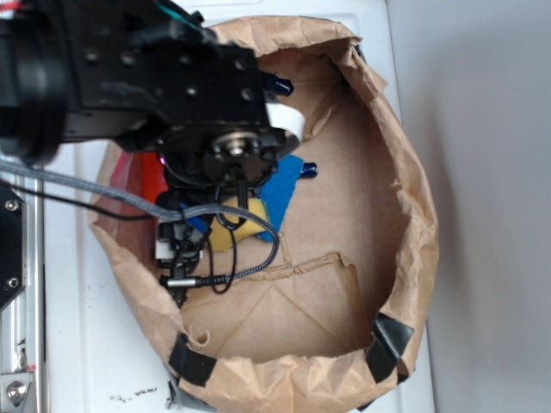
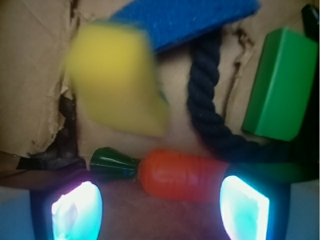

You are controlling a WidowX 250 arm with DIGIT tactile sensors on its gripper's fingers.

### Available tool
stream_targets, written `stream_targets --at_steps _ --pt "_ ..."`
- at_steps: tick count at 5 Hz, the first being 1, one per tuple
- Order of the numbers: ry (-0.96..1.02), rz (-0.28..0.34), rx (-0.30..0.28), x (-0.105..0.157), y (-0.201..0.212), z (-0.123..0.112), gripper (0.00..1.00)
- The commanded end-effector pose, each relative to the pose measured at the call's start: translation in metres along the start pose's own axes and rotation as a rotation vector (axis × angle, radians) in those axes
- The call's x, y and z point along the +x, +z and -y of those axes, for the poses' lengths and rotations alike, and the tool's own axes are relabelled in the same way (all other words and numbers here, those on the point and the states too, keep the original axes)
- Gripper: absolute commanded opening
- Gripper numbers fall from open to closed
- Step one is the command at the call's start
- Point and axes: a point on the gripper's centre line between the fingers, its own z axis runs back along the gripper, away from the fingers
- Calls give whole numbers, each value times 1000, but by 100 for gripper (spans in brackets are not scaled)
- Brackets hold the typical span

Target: Grab the green sponge.

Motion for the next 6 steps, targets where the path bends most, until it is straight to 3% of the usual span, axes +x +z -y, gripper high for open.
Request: stream_targets --at_steps 1,3,4,6 --pt "20 38 -25 3 12 -5 100" --pt "-17 140 -67 1 33 1 100" --pt "6 152 -120 0 47 1 100" --pt "14 274 -198 1 45 5 100"
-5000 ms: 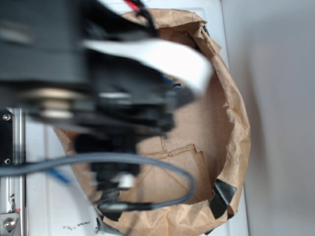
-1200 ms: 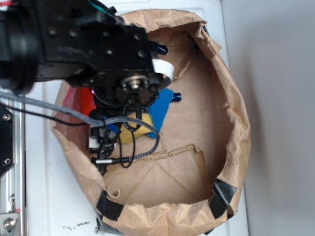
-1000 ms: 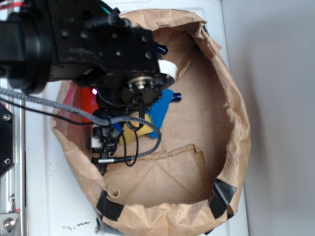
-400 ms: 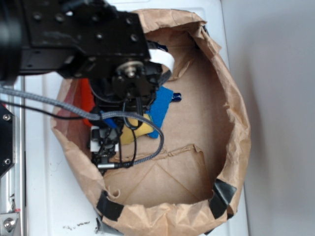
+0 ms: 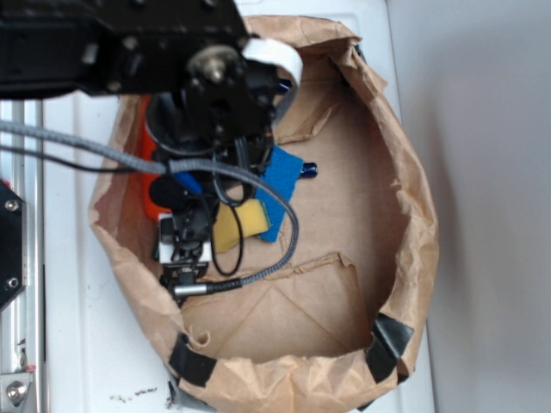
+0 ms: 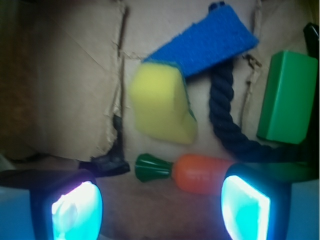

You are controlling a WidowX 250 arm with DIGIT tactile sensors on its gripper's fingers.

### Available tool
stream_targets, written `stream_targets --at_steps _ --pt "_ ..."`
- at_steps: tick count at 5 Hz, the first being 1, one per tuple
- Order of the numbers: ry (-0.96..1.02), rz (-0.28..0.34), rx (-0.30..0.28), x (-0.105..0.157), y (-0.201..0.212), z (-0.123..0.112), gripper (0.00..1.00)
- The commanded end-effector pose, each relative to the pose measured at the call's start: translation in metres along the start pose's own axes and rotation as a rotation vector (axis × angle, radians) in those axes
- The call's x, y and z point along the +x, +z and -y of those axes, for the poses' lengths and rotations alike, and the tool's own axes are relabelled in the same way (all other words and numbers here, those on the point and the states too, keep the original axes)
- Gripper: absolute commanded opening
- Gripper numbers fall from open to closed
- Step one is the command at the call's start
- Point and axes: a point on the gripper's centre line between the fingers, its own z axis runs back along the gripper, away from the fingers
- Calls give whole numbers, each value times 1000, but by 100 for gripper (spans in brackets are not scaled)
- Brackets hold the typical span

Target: Grab the green sponge.

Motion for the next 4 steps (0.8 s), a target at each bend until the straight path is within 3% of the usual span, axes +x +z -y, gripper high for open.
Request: stream_targets --at_steps 1,4 --pt "-29 163 -27 1 -4 1 100" --pt "-39 225 -13 9 -26 15 100"
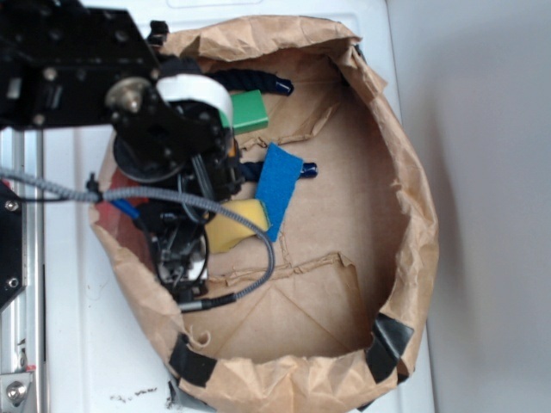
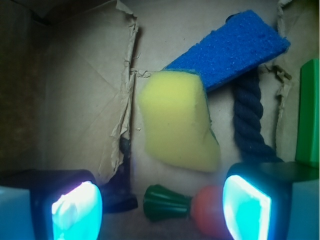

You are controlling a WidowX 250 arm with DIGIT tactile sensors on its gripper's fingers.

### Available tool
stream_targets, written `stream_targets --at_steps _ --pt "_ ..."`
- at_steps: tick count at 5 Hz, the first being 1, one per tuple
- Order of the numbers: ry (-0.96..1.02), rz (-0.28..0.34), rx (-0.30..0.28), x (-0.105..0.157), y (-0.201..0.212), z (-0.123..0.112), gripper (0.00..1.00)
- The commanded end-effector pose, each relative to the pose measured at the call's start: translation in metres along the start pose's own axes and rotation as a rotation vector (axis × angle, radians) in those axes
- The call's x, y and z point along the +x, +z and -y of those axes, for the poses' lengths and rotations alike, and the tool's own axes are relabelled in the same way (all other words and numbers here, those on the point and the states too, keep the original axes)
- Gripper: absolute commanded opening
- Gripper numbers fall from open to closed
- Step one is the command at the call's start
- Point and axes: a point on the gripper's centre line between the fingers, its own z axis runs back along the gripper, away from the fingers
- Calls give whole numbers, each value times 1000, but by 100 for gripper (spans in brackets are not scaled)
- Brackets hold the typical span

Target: Grab the green sponge.

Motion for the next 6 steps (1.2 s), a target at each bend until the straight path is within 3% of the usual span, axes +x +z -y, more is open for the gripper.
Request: stream_targets --at_steps 1,5,6 --pt "-7 49 28 19 3 11 100" --pt "18 125 110 33 -28 8 100" --pt "20 171 132 29 -42 8 0"
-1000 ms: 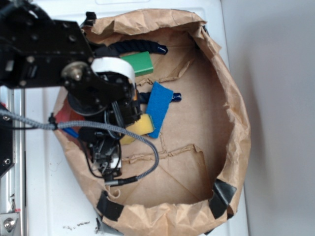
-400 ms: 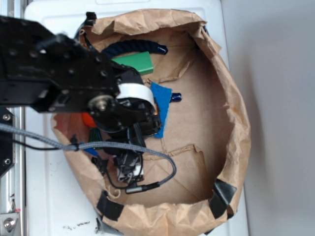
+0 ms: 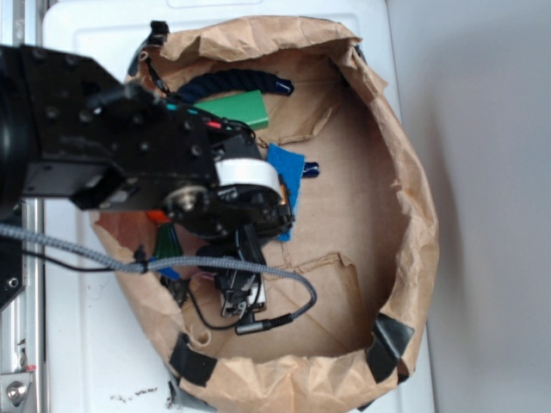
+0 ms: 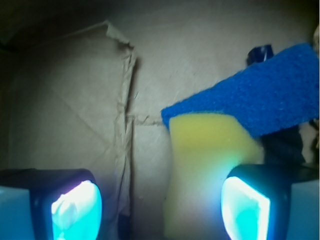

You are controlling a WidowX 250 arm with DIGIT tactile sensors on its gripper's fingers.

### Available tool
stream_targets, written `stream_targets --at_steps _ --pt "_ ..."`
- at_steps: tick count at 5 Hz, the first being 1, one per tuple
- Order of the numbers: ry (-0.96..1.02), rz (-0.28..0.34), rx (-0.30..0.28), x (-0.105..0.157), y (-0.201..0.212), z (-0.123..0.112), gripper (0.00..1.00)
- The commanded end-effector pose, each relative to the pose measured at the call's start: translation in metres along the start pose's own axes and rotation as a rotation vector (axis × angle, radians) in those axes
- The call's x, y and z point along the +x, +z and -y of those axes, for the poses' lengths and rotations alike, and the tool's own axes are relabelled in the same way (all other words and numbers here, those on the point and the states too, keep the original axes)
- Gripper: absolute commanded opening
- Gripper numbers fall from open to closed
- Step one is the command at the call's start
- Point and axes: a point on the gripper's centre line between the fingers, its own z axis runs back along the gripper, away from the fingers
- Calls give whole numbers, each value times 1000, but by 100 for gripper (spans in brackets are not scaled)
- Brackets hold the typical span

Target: Grab the green sponge.

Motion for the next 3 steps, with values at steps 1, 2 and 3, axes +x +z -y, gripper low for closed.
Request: stream_targets --at_steps 1,2,3 --pt "-23 84 39 -2 -14 6 0" --pt "-21 81 32 1 -12 5 0" --pt "-25 79 30 1 -11 5 0"
